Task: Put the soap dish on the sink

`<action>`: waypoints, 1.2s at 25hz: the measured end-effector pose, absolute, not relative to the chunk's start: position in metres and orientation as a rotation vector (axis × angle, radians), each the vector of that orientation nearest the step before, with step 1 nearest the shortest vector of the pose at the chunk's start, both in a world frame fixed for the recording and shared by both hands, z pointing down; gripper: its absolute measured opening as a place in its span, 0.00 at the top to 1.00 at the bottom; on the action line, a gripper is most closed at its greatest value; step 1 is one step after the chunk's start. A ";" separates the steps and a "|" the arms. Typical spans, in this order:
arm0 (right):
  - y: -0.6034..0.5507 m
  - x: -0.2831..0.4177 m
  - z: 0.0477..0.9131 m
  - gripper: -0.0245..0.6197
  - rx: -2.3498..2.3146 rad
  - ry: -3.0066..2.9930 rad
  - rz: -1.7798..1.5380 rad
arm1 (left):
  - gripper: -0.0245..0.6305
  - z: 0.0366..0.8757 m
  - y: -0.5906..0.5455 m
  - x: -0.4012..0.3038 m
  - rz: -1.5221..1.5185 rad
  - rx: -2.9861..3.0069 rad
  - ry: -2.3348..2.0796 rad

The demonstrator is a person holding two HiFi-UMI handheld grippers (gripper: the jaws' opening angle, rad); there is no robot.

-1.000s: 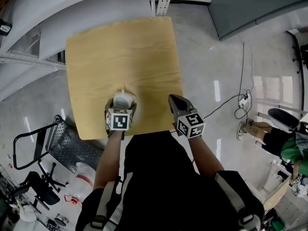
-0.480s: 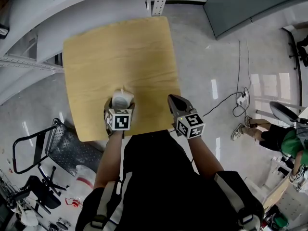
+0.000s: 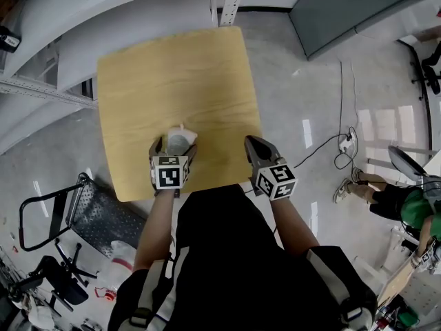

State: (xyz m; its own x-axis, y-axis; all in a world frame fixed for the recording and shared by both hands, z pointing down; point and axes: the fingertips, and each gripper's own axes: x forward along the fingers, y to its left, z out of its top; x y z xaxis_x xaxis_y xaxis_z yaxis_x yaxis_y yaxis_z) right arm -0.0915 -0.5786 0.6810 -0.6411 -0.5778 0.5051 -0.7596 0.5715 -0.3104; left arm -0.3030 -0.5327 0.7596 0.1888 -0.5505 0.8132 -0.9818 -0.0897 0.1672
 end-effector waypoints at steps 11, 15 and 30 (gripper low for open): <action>-0.604 -0.065 0.630 0.95 1.228 -2.592 0.674 | 0.22 0.645 -0.539 -0.331 0.304 1.943 -1.723; -0.606 -0.054 0.606 0.95 1.208 -2.671 0.645 | 0.24 0.609 -0.530 -0.316 0.189 2.008 -1.812; -0.576 -0.012 0.531 0.95 0.982 -2.927 0.485 | 0.96 0.528 -0.465 -0.255 -0.105 2.033 -2.078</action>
